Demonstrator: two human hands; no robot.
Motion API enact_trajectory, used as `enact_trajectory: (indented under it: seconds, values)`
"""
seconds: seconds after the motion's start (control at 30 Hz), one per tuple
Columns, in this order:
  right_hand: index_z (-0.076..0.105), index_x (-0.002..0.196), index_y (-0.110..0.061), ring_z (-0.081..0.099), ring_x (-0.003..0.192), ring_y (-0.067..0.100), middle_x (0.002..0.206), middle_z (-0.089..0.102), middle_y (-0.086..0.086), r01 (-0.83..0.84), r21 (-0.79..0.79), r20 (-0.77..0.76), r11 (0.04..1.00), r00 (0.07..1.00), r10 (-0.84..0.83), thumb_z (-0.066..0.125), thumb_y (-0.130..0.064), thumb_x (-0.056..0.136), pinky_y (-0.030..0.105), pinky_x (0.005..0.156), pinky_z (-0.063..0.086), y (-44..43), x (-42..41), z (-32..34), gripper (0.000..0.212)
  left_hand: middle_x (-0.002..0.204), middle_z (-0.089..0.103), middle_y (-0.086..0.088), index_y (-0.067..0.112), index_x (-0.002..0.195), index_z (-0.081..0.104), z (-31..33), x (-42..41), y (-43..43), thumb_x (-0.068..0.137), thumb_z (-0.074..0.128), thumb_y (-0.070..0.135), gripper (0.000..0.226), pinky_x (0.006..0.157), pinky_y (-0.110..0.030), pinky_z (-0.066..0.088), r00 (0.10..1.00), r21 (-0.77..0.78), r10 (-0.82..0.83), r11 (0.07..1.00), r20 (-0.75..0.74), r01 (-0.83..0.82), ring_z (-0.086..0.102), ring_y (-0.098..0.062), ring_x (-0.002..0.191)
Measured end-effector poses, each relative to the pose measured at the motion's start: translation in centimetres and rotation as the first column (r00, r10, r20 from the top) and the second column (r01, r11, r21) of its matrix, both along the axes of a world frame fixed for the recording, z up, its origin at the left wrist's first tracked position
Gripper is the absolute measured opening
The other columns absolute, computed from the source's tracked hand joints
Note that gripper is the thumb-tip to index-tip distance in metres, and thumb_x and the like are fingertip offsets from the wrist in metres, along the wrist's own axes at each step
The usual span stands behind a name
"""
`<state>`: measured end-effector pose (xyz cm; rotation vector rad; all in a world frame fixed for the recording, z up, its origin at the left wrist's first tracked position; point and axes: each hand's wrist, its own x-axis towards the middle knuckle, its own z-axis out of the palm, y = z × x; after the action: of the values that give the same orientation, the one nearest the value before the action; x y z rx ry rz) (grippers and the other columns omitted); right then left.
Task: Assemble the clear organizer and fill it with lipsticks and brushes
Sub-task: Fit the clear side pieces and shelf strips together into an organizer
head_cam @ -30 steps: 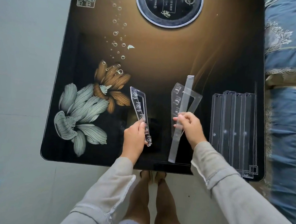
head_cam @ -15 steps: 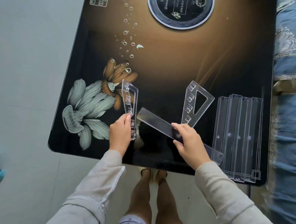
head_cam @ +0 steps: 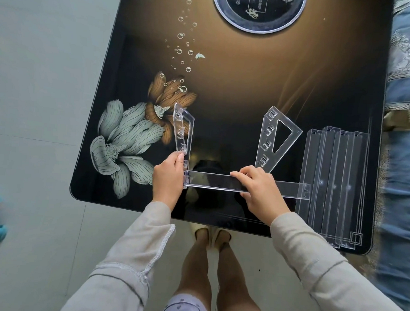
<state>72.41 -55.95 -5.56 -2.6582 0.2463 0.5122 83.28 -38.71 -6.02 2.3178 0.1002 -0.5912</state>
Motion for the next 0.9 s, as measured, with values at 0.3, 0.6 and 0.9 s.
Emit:
enact_trajectory:
  seconds: [0.3, 0.6, 0.9]
  values:
    - [0.042, 0.136, -0.022, 0.043, 0.119, 0.022, 0.130, 0.051, -0.001, -0.061, -0.004, -0.035, 0.998, 0.998, 0.061, 0.058, -0.014, 0.086, 0.033, 0.096, 0.034, 0.4, 0.2, -0.2, 0.053, 0.088, 0.071, -0.013, 0.016, 0.110, 0.063, -0.2, 0.1, 0.3, 0.097, 0.036, 0.028, 0.032, 0.076, -0.038, 0.053, 0.996, 0.079, -0.071, 0.995, 0.057, 0.067, 0.064, -0.033, 0.085]
    - [0.038, 0.138, -0.024, 0.047, 0.114, 0.024, 0.130, 0.053, -0.001, -0.046, -0.016, -0.064, 0.999, 0.997, 0.045, 0.055, -0.016, 0.088, 0.034, 0.094, 0.033, 0.8, 0.0, -0.6, 0.054, 0.082, 0.070, -0.016, 0.011, 0.102, 0.063, -0.4, 0.0, 0.8, 0.097, 0.035, 0.026, 0.032, 0.070, -0.036, 0.049, 0.993, 0.101, -0.063, 0.993, 0.095, 0.053, 0.063, -0.036, 0.080]
    - [0.037, 0.138, -0.026, 0.044, 0.116, 0.022, 0.130, 0.052, -0.002, -0.045, -0.012, -0.061, 0.999, 0.997, 0.045, 0.054, -0.014, 0.088, 0.032, 0.096, 0.030, 1.1, -0.1, -0.6, 0.054, 0.078, 0.069, -0.014, 0.014, 0.102, 0.063, -0.5, 0.2, 1.1, 0.096, 0.036, 0.026, 0.031, 0.072, -0.046, 0.055, 0.995, 0.064, -0.046, 0.997, 0.085, 0.040, 0.066, -0.035, 0.074]
